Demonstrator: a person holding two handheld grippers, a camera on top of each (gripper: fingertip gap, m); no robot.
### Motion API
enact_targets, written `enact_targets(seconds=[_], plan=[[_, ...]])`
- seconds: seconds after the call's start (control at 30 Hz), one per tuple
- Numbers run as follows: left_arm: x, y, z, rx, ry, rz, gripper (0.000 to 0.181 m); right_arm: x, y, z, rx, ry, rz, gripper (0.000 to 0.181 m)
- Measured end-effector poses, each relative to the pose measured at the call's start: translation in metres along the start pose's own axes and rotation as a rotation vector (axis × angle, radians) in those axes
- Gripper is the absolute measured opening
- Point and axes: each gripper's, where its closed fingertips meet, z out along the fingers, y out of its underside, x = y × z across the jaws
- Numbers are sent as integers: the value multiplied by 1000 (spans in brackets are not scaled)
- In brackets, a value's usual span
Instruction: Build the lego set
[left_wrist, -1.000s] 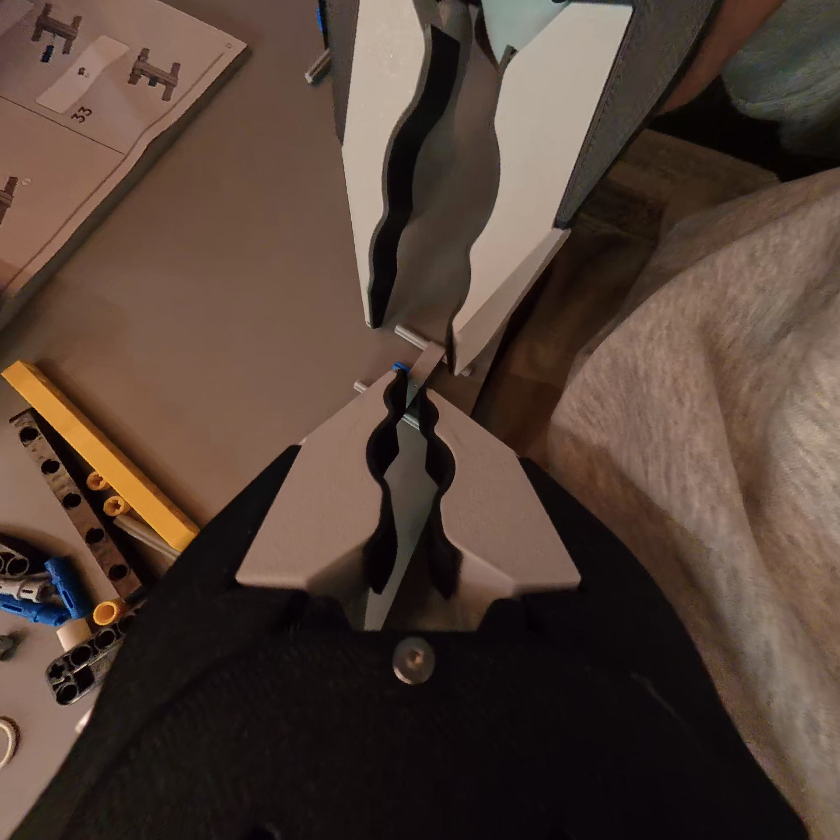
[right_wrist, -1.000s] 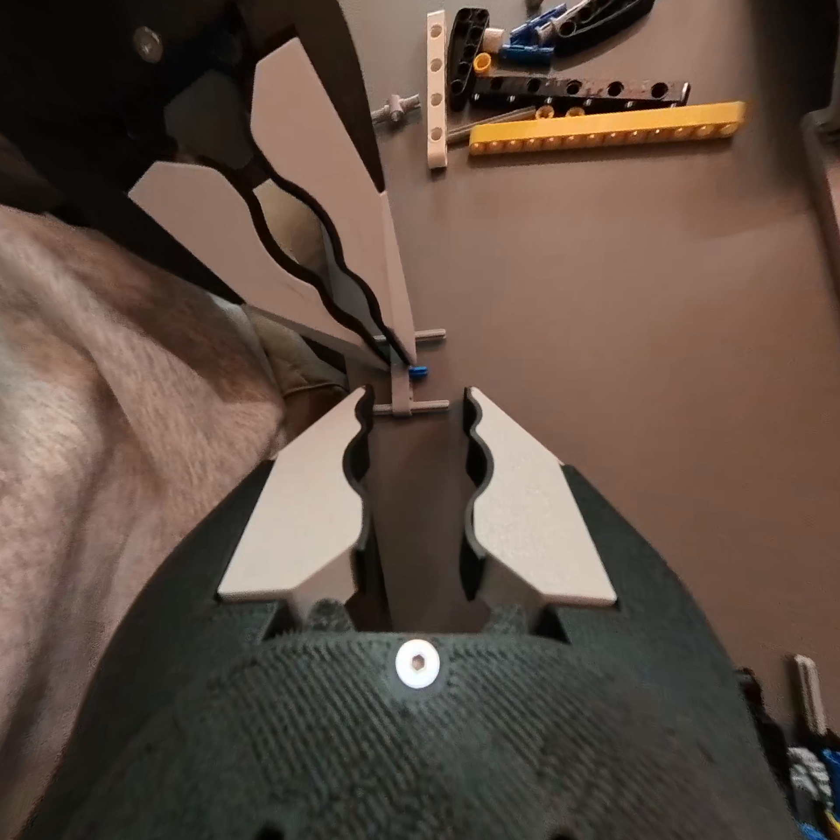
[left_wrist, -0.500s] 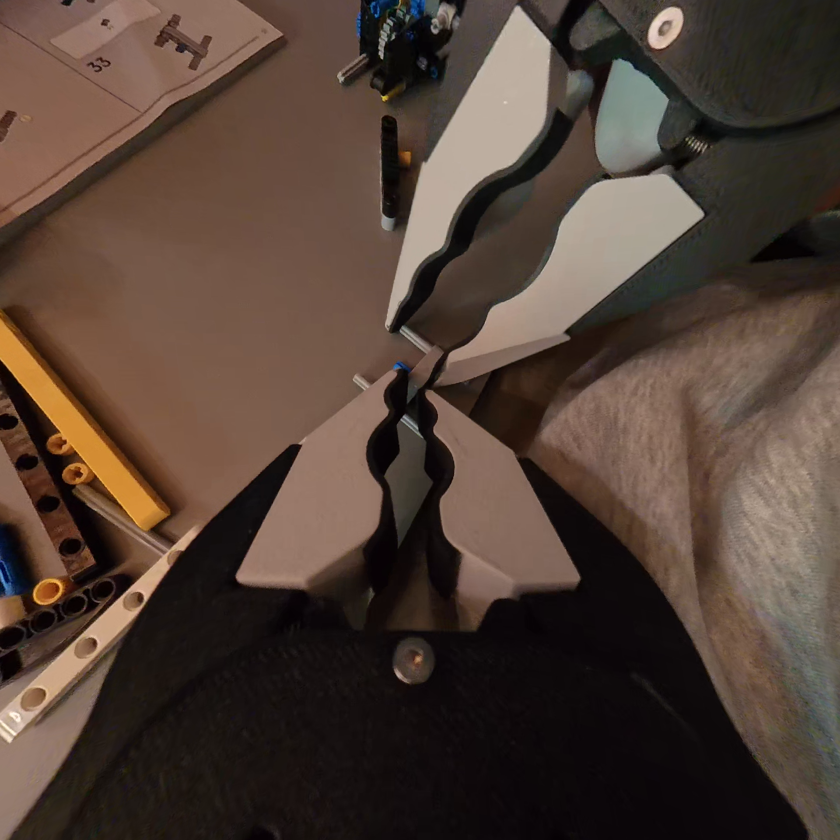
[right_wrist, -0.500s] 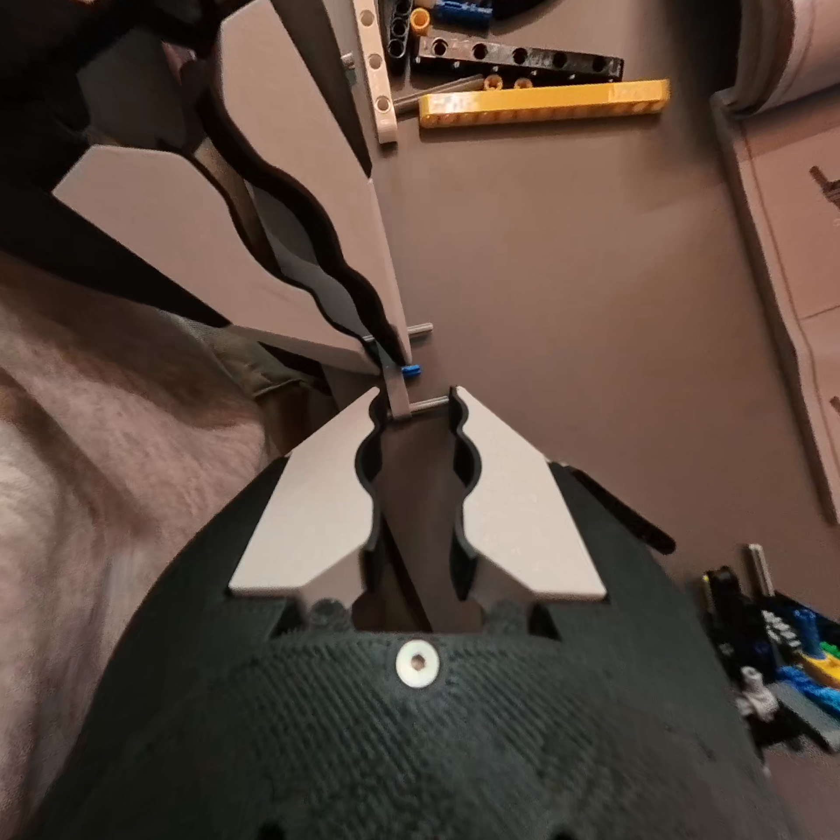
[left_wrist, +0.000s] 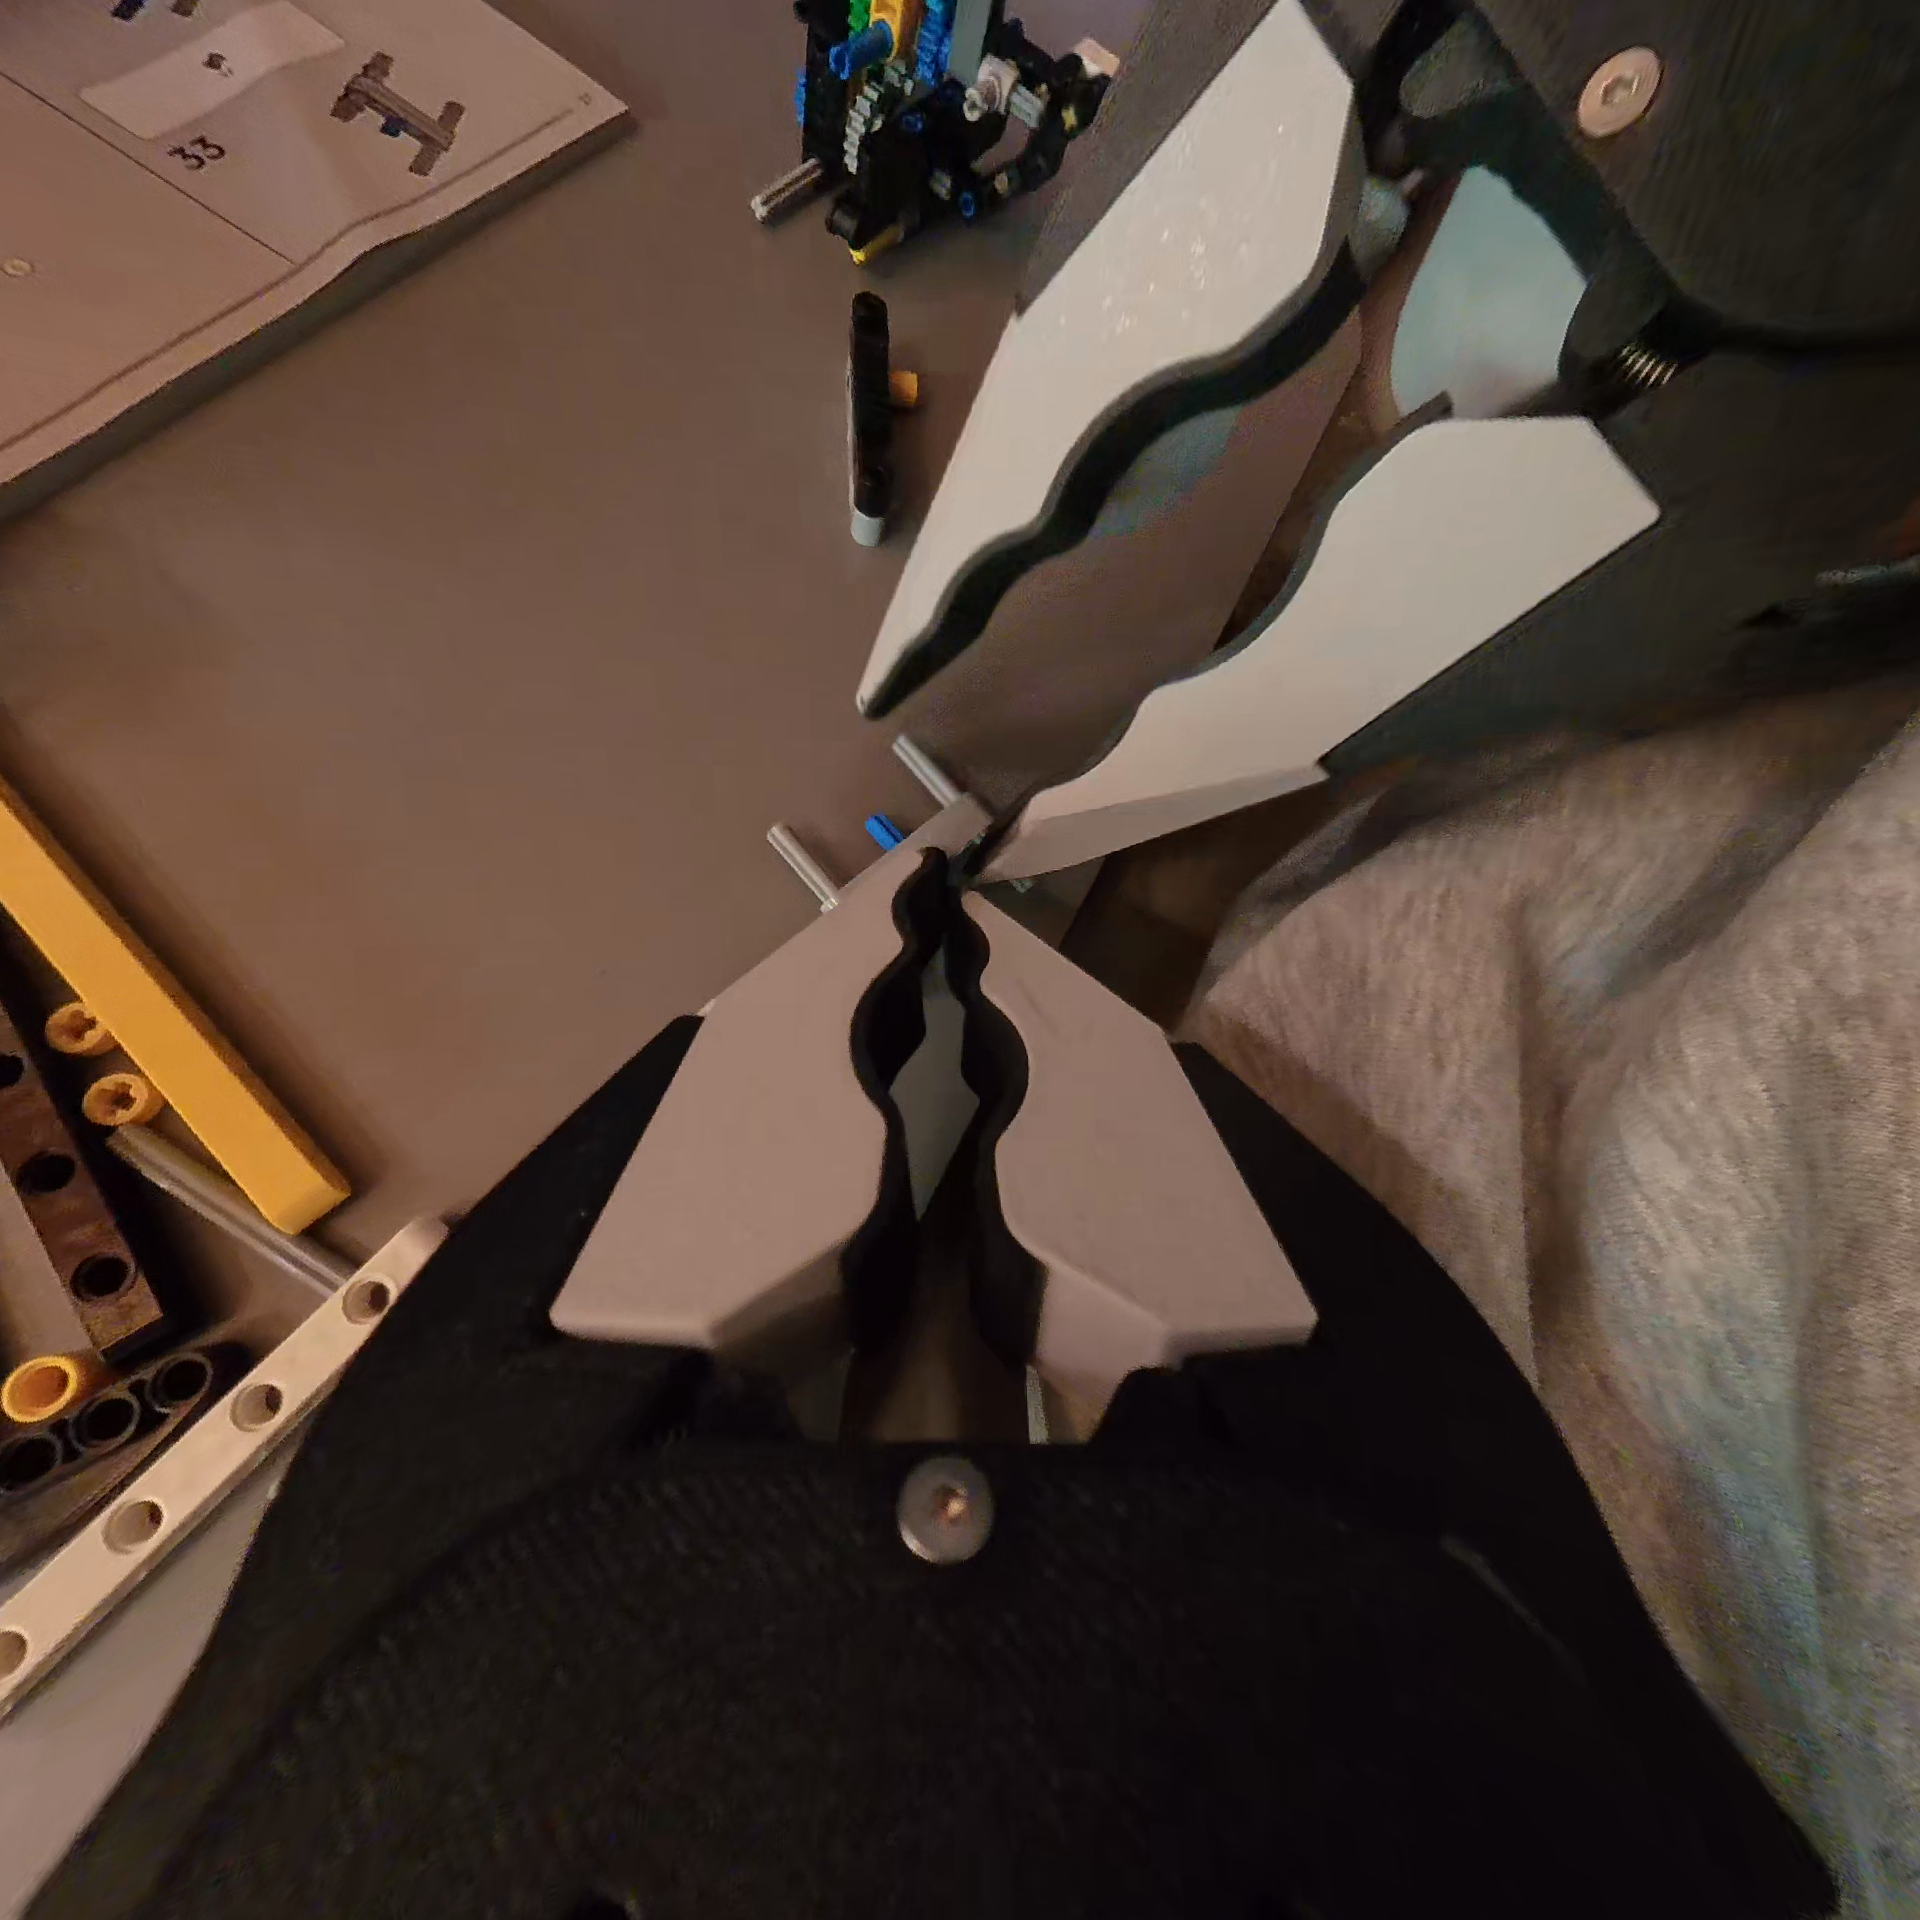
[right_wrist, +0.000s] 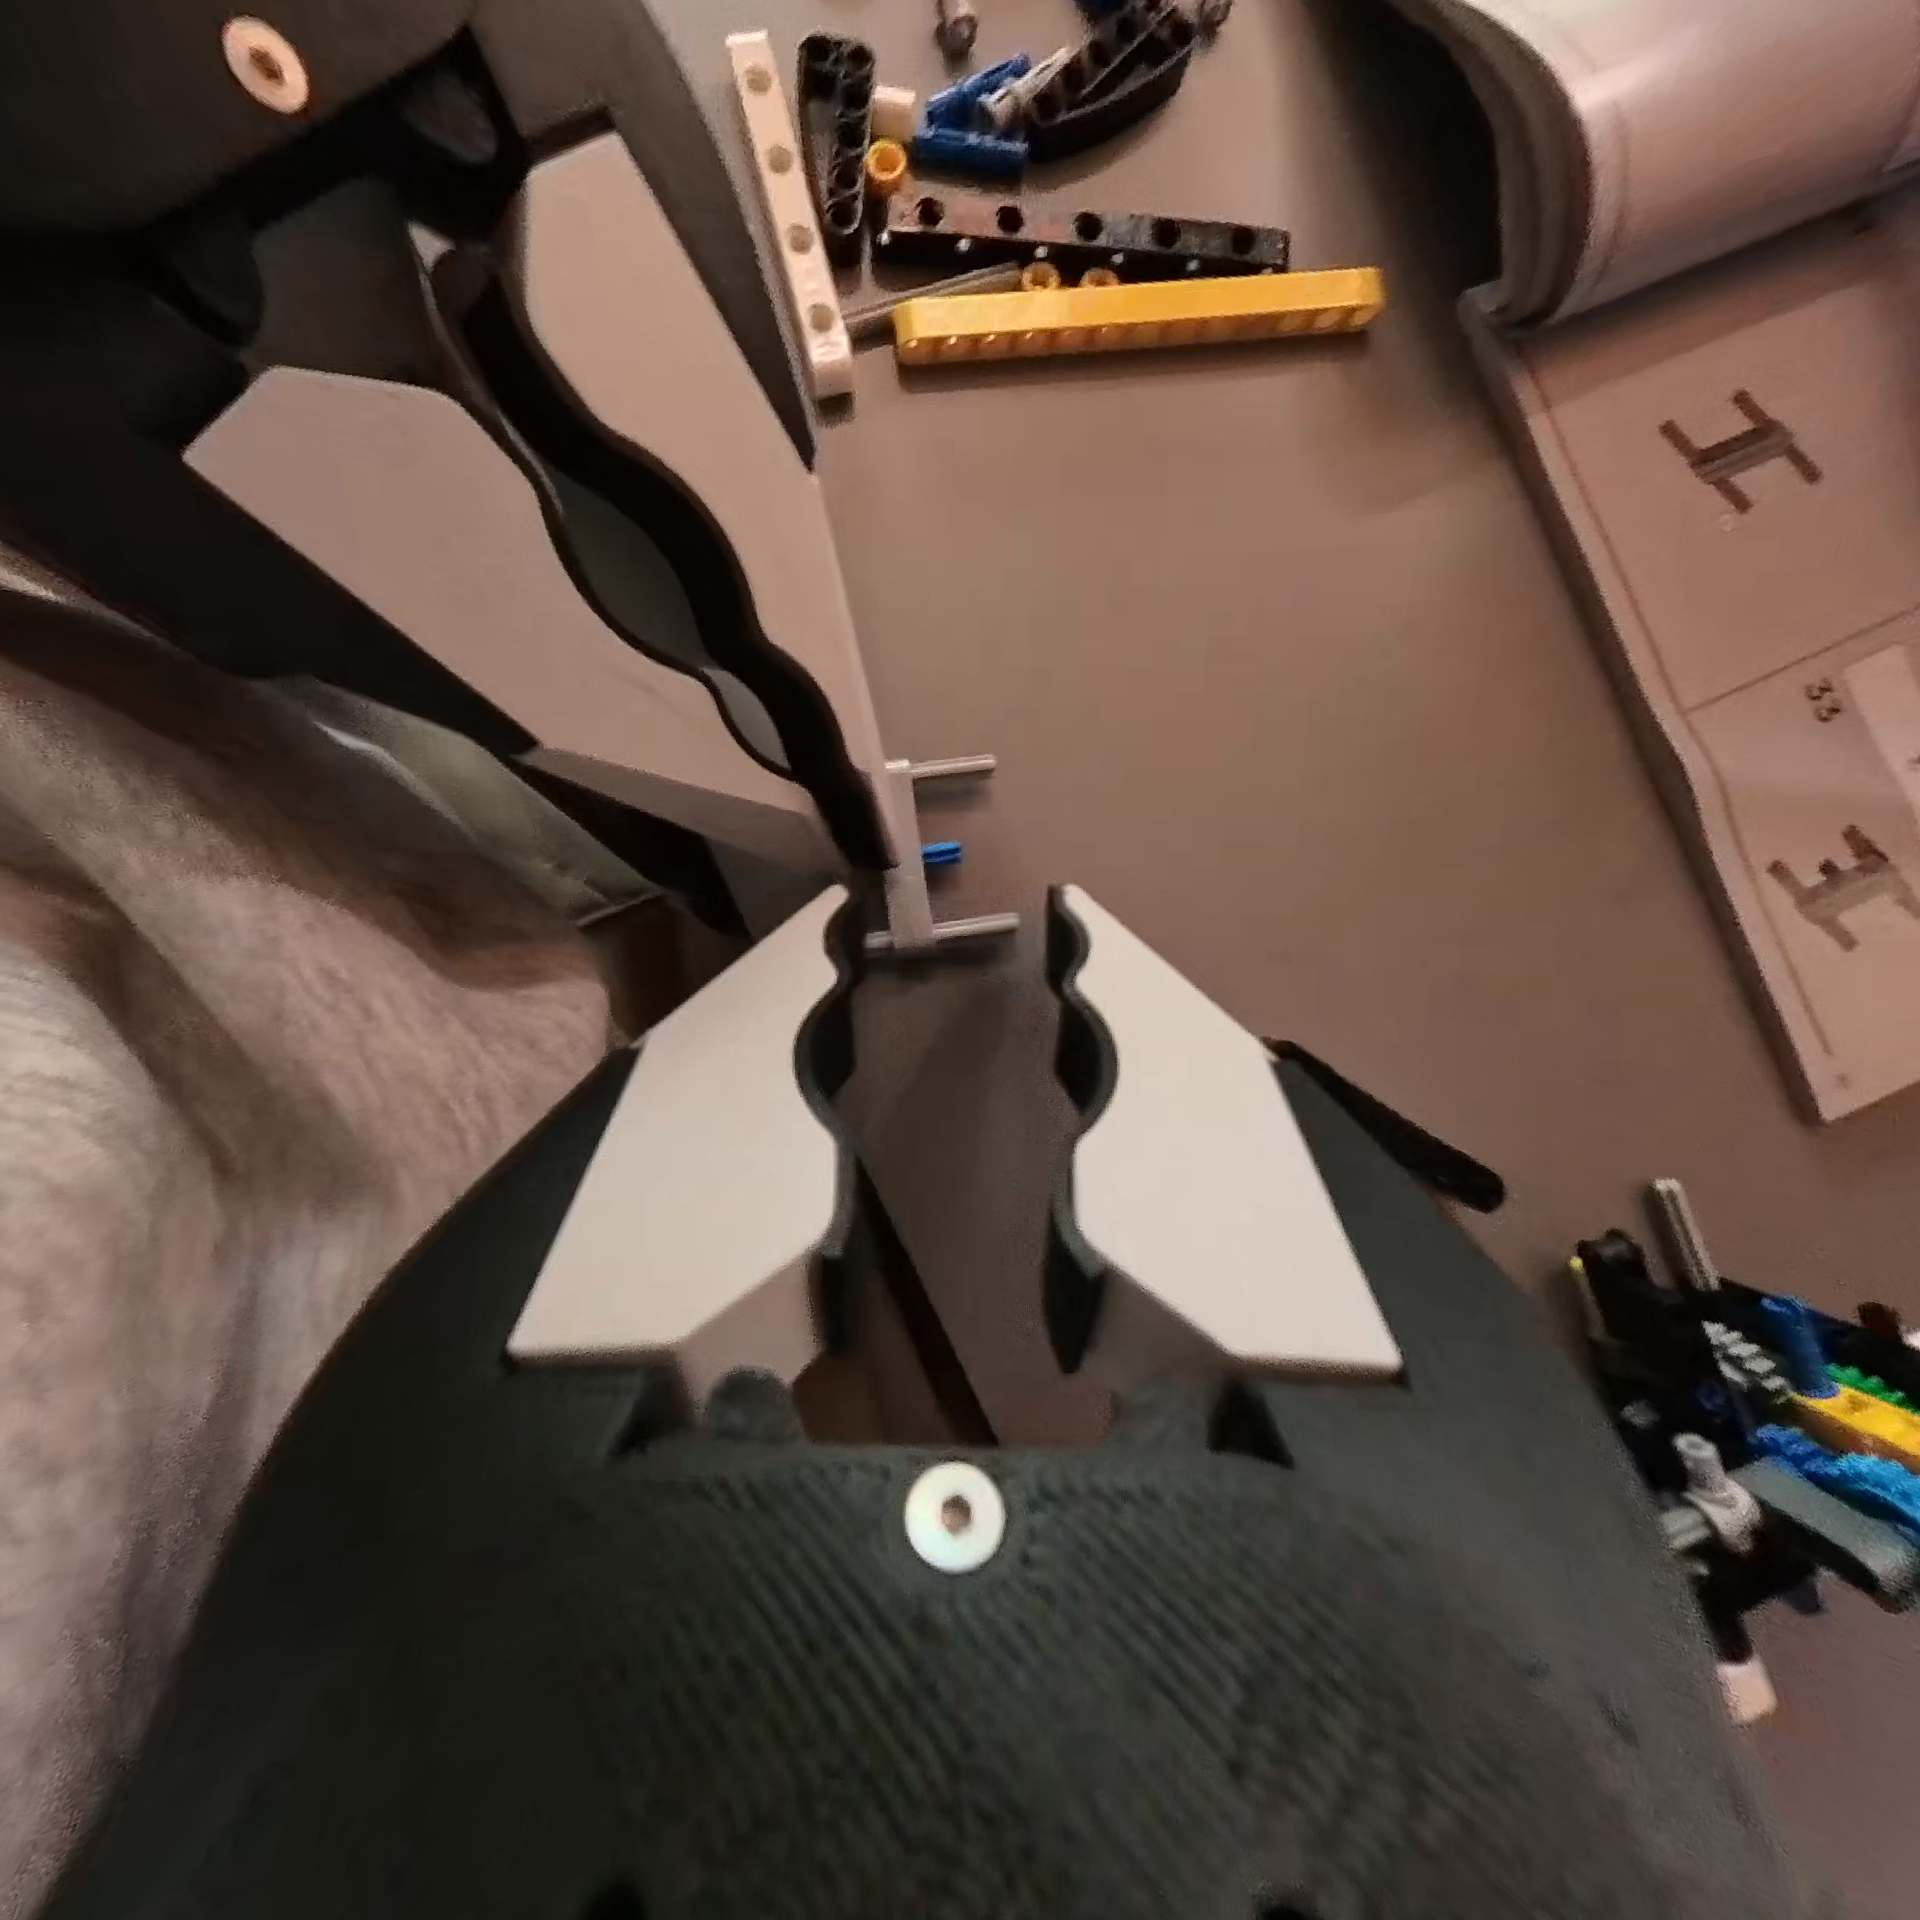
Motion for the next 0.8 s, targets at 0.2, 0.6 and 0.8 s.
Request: enact_targets(seconds=[0.2, 0.6, 0.8], plan=[[0, -1, 1, 3, 6, -18, 0, -1, 7, 5, -20, -34, 26, 33], [0, 0, -2, -5, 28, -15, 0, -1, 7, 5, 2, -48, 78, 25], [-26, -14, -41, 157, 150, -208, 8, -1, 7, 5, 19, -58, 62, 25]])
